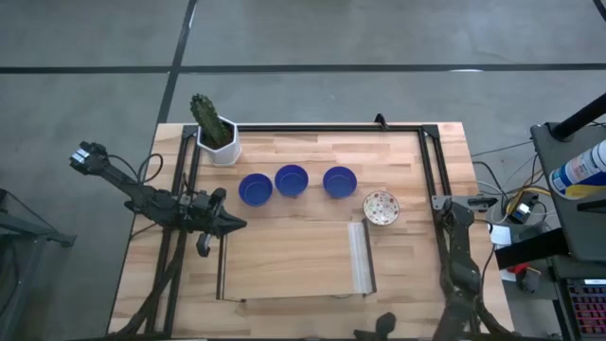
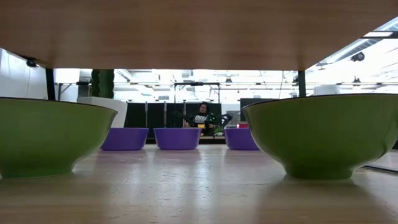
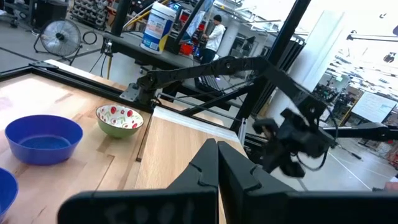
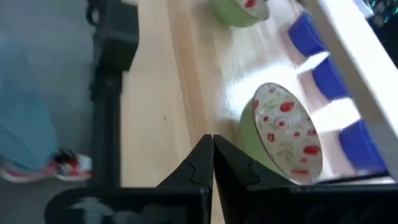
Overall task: Pick & Place Mini bowls
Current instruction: Put the bottom right green bowl on the shelf
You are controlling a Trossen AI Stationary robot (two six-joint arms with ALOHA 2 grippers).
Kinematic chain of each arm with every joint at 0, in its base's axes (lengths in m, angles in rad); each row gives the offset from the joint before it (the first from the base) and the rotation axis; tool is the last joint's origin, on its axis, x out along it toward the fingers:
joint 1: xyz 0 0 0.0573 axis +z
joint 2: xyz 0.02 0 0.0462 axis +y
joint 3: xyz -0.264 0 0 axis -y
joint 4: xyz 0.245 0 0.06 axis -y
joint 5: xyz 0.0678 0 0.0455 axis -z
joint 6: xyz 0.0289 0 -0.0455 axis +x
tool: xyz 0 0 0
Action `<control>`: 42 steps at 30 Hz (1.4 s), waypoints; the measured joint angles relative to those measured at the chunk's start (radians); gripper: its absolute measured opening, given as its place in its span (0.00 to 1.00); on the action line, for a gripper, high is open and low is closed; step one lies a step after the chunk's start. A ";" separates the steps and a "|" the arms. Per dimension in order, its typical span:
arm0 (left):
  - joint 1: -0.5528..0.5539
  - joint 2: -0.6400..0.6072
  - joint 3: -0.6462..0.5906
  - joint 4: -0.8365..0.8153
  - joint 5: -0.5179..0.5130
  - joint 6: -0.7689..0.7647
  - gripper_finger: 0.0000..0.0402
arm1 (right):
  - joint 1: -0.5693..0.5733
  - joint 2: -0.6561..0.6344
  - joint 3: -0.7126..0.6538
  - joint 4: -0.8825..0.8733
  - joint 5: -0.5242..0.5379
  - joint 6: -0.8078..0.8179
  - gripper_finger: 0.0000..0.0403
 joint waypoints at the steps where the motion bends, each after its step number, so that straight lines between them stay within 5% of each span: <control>1: 0.000 0.000 0.000 0.000 0.000 0.000 0.00 | 0.011 -0.011 0.000 -0.016 0.008 0.056 0.02; 7: 0.000 0.000 0.000 -0.010 0.000 -0.004 0.00 | 0.063 -0.099 -0.022 -0.064 0.104 0.366 0.02; 12: 0.000 0.000 0.000 -0.010 0.002 -0.021 0.00 | 0.055 -0.238 -0.113 -0.064 0.004 0.545 0.02; 18: 0.000 0.000 0.000 -0.010 0.004 -0.030 0.00 | 0.069 -0.440 -0.352 -0.064 -0.245 0.753 0.02; 27: 0.000 0.000 0.000 -0.017 0.005 -0.023 0.00 | 0.090 -0.764 -0.777 -0.056 -0.232 1.010 0.02; 35: 0.000 0.000 0.000 -0.017 0.005 -0.021 0.00 | 0.066 -1.037 -1.124 0.210 -0.182 1.026 0.05; 42: 0.000 0.000 0.000 -0.017 0.007 -0.022 0.00 | 0.036 -1.217 -1.412 0.522 -0.137 1.042 0.30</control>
